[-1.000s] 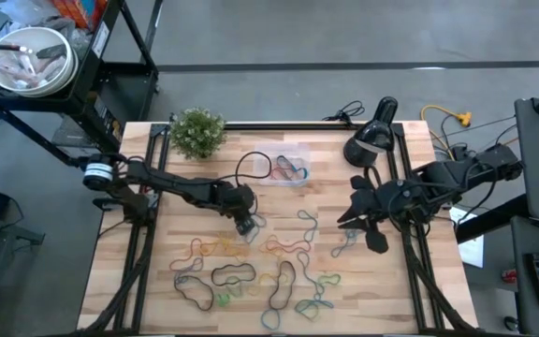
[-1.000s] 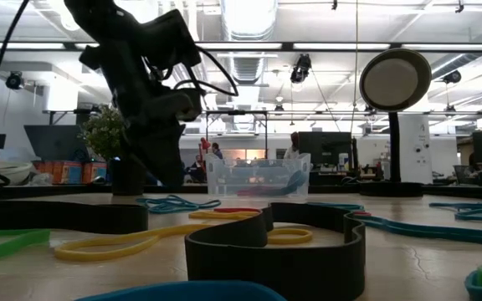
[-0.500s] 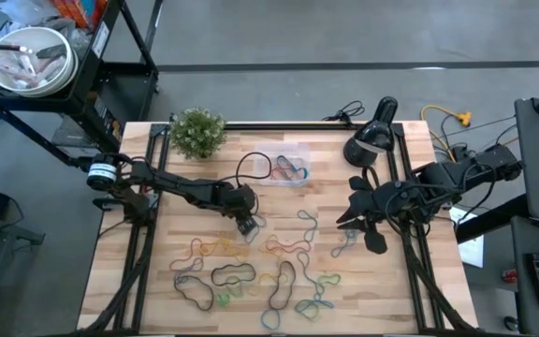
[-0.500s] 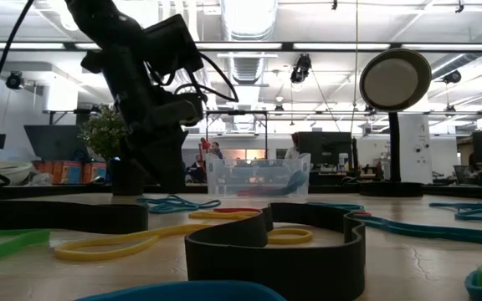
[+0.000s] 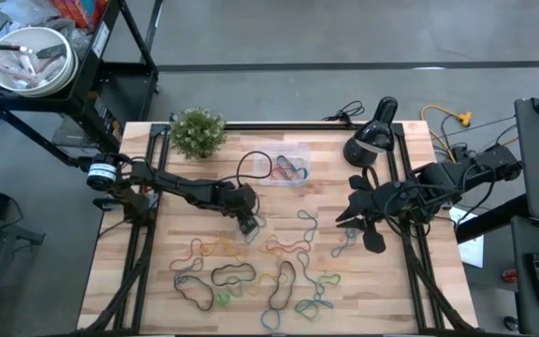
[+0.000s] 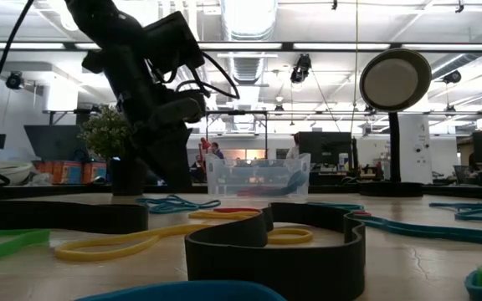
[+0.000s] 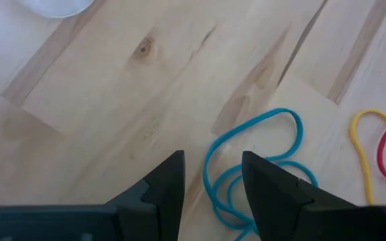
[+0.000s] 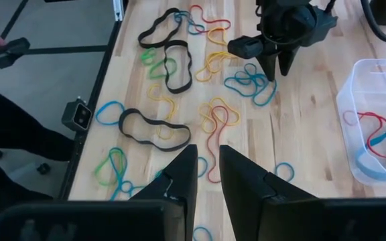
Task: Pick and place rubber bands into bin
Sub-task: Put the blue rubberband into the transparent bin
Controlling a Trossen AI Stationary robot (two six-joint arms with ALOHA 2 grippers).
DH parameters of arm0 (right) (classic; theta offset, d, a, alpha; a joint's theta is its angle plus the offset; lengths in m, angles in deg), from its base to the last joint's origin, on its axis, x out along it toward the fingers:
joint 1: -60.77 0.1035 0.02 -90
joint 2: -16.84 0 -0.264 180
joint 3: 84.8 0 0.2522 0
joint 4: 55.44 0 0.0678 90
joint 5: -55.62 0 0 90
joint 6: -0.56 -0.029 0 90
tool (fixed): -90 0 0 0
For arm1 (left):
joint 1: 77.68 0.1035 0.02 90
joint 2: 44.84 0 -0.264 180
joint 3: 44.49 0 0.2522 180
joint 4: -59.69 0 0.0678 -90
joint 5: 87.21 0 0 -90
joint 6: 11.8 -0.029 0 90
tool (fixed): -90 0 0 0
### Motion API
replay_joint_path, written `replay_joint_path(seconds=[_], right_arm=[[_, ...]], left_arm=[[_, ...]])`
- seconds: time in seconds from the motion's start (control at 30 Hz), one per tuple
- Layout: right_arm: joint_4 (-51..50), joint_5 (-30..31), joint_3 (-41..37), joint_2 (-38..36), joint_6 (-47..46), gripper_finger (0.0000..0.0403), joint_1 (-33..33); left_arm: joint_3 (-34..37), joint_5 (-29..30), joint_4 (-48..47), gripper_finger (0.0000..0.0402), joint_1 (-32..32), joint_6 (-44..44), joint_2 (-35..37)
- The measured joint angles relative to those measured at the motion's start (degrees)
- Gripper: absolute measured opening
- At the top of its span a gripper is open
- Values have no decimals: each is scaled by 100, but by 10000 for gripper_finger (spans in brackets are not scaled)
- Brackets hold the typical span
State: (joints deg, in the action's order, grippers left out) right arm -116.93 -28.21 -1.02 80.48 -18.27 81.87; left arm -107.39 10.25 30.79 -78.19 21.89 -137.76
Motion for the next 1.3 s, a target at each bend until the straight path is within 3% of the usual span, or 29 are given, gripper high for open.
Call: replay_joint_path(seconds=[0.47, 0.77, 1.3], right_arm=[[1, 146, 0, 0, 244, 57, 0], [-3, 153, 2, 0, 290, 57, 0], [1, 151, 0, -4, 234, 56, -2]], left_arm=[[0, 37, 74, 132, -68, -406, 0], [-92, -163, 242, 132, -84, -288, -477], [-170, -157, 247, 130, -22, -264, -522]])
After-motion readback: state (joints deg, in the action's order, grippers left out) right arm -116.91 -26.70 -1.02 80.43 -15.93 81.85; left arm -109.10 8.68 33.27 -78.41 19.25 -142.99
